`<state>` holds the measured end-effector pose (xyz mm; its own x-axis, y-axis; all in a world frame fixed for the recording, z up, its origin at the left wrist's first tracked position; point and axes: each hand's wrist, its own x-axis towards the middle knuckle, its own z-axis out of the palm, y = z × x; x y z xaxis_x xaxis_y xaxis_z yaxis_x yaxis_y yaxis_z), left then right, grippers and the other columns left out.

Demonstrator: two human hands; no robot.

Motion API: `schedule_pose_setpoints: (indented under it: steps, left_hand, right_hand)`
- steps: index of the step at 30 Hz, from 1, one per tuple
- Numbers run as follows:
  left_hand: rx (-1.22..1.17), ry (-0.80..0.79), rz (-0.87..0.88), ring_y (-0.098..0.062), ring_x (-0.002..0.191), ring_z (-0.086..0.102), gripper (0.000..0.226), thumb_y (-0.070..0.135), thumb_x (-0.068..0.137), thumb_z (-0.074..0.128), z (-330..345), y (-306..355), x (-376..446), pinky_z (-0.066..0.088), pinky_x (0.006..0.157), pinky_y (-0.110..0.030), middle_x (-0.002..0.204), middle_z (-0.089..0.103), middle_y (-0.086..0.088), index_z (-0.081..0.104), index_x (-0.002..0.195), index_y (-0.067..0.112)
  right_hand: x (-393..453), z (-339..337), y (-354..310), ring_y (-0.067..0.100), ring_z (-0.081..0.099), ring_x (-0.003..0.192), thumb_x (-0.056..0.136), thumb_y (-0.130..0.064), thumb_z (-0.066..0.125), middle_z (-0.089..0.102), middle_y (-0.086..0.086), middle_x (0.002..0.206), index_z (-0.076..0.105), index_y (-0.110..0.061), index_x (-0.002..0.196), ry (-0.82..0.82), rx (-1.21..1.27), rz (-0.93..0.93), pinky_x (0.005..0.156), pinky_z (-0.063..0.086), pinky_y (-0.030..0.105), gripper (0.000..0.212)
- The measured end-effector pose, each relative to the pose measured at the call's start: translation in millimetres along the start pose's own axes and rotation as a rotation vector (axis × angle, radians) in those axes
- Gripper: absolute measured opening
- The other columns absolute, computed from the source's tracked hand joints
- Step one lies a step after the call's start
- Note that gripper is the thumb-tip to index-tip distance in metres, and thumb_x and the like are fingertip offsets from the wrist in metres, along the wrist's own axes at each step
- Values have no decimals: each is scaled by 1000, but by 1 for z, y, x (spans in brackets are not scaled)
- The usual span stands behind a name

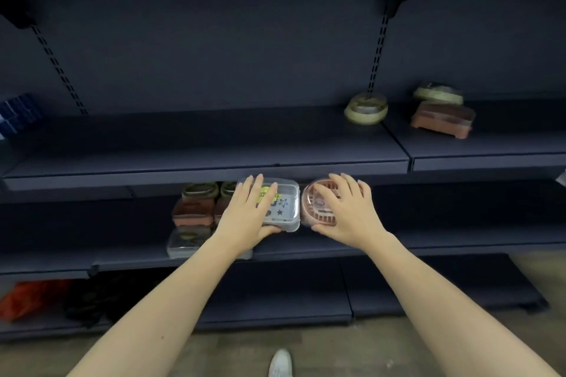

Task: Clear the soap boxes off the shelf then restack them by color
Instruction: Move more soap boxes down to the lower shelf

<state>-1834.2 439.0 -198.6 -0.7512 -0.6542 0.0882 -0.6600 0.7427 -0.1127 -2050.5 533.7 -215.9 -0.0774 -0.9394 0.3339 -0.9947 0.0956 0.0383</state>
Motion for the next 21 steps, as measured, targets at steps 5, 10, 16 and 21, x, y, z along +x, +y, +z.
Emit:
schedule_pose_setpoints:
  steps: [5, 10, 16, 21]
  left_hand:
    - [-10, -103, 0, -32, 144, -8, 88, 62, 89, 40, 31, 17, 2, -4, 118, -42, 157, -8, -15, -6, 150, 18]
    - [-61, -197, -20, -32, 144, -10, 87, 62, 90, 38, 62, 26, 18, -6, 116, -41, 157, -10, -15, -7, 150, 18]
    - [-121, -290, -55, -32, 145, -8, 87, 61, 91, 38, 119, 31, 38, -5, 117, -41, 157, -9, -16, -8, 151, 17]
    - [-126, -358, -72, -32, 145, -7, 87, 61, 91, 39, 184, 30, 58, -2, 118, -43, 157, -5, -15, -8, 150, 18]
  right_hand:
    - [-21, 30, 5, 40, 44, 125, 60, -64, 71, 48, 17, 135, 47, -24, 128, -168, 18, 12, 100, 34, 58, 83]
    - [-22, 59, 19, 35, 17, 141, 76, -64, 59, 24, 12, 152, 32, -27, 143, -271, 38, 6, 112, 12, 53, 81]
    - [-18, 117, 34, 32, 10, 142, 78, -65, 54, 16, 7, 153, 23, -31, 145, -383, 71, 32, 114, 8, 51, 82]
    - [-11, 182, 43, 33, 19, 138, 76, -65, 57, 25, 7, 147, 29, -28, 143, -389, 100, 37, 113, 12, 53, 82]
